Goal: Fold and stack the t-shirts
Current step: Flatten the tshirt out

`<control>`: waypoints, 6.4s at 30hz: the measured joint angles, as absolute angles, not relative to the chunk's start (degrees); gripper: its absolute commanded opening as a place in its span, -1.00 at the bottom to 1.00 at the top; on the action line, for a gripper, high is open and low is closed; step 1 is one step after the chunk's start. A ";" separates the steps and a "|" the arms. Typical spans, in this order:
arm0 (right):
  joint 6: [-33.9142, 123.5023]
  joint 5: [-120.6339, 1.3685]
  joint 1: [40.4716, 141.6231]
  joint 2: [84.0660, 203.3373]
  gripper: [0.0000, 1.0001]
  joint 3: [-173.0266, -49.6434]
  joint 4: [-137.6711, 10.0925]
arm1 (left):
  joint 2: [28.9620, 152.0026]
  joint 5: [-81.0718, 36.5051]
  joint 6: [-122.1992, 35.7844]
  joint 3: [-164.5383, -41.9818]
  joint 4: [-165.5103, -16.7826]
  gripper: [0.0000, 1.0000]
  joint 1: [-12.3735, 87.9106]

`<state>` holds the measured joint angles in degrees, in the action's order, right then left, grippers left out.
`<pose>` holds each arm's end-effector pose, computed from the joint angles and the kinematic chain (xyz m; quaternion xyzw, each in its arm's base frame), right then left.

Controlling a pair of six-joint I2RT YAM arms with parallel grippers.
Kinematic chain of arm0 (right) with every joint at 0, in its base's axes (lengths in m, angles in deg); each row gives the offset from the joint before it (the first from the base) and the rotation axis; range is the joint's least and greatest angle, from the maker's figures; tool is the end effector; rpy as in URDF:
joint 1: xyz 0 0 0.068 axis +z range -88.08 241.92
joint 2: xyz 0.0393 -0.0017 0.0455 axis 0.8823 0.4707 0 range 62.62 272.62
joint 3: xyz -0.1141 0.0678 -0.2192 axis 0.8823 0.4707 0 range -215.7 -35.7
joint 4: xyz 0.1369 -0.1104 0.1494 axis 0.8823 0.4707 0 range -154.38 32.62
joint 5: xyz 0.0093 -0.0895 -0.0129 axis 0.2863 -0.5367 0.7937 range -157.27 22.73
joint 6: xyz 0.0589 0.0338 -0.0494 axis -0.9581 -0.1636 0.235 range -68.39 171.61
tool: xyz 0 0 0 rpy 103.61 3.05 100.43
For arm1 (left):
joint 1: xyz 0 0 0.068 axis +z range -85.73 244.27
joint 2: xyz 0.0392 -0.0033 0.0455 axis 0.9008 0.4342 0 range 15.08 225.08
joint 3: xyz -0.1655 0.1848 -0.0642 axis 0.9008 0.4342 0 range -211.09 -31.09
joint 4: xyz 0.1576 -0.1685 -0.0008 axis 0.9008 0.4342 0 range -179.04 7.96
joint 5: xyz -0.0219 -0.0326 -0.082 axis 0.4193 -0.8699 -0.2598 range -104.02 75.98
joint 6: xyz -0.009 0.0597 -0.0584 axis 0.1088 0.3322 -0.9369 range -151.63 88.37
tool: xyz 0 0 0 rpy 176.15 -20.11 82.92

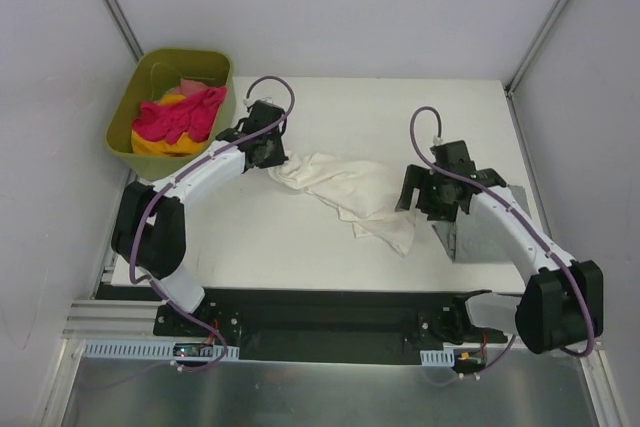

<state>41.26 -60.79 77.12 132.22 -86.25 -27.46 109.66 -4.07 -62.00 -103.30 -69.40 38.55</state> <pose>0.2257 0.0700 0.2104 -0.0570 0.9532 0.1173 0.2729 0.3364 -0.1480 0.2363 -0.0722 0.9080 -0.1204 0.3948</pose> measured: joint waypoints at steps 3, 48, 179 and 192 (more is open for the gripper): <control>40.60 -61.06 79.35 136.49 0.52 -90.11 -27.57 | 109.66 -6.75 -63.35 -101.92 -69.14 -1.00 38.16; 41.41 -65.16 79.77 135.96 -0.99 -101.52 -27.92 | 101.47 -6.19 -64.01 -104.32 -68.31 -1.00 38.51; 44.71 -78.72 63.61 102.19 -0.98 -101.28 -32.94 | 82.17 -13.12 -66.76 -104.21 -63.83 -1.00 39.47; 51.58 -77.84 63.61 102.83 -0.99 -132.34 -41.64 | 65.73 -6.69 -56.29 -125.37 -66.85 -1.00 39.47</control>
